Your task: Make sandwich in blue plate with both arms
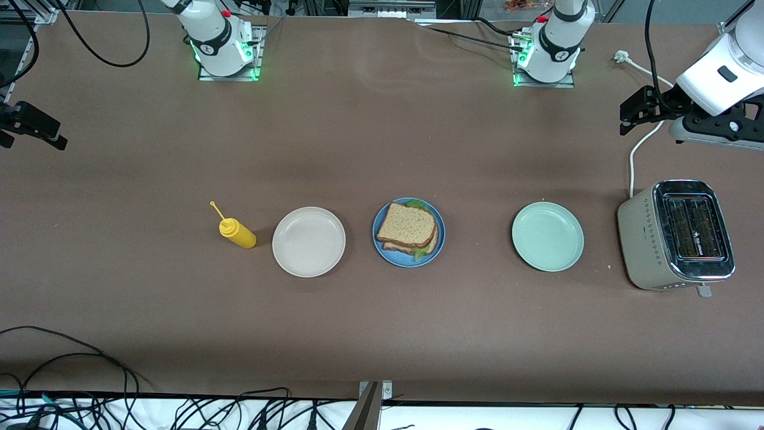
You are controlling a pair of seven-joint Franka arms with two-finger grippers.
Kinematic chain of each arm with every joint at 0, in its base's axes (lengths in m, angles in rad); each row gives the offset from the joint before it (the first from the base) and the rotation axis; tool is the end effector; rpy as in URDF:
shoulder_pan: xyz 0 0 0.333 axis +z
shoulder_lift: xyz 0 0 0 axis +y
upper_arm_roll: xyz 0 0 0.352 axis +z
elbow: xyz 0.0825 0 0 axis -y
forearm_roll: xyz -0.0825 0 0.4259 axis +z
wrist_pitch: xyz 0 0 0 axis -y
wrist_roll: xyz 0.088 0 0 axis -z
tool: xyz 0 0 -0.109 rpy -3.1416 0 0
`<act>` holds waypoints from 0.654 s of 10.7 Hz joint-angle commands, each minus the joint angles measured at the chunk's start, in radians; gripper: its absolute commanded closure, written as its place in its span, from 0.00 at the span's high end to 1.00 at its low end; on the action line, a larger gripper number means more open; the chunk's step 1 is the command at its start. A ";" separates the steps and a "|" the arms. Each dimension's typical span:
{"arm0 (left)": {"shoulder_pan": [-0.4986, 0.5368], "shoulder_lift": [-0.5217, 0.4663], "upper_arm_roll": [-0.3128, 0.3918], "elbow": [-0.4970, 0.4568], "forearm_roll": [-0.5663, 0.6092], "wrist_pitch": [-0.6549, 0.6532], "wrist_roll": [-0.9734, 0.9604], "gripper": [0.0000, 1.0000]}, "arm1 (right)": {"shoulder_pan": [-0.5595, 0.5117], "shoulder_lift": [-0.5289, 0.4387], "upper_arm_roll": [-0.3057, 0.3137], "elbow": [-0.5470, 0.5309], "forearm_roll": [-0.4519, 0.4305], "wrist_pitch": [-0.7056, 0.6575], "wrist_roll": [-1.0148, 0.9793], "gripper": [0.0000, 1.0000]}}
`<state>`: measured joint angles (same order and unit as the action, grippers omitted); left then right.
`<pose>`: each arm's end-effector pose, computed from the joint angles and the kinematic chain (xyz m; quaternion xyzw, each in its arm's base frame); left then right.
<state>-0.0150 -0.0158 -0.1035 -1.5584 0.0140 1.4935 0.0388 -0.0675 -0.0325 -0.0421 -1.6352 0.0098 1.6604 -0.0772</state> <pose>0.5789 -0.0678 0.6675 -0.9966 0.0781 0.0243 0.0088 0.5900 -0.0644 0.6526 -0.9994 0.0165 -0.0292 0.0029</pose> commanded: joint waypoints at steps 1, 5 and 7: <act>-0.010 0.020 0.011 0.070 -0.019 -0.019 -0.019 1.00 | -0.008 0.008 0.002 0.025 0.010 -0.016 0.005 1.00; -0.008 0.019 0.011 0.072 -0.020 -0.021 -0.020 1.00 | -0.008 0.006 0.002 0.025 0.010 -0.018 0.007 1.00; -0.008 0.019 0.011 0.070 -0.016 -0.021 -0.019 1.00 | -0.009 0.006 0.002 0.025 0.010 -0.016 0.011 1.00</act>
<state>-0.0150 -0.0106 -0.1029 -1.5182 0.0140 1.4932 0.0258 -0.0677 -0.0325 -0.0422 -1.6352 0.0098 1.6604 -0.0769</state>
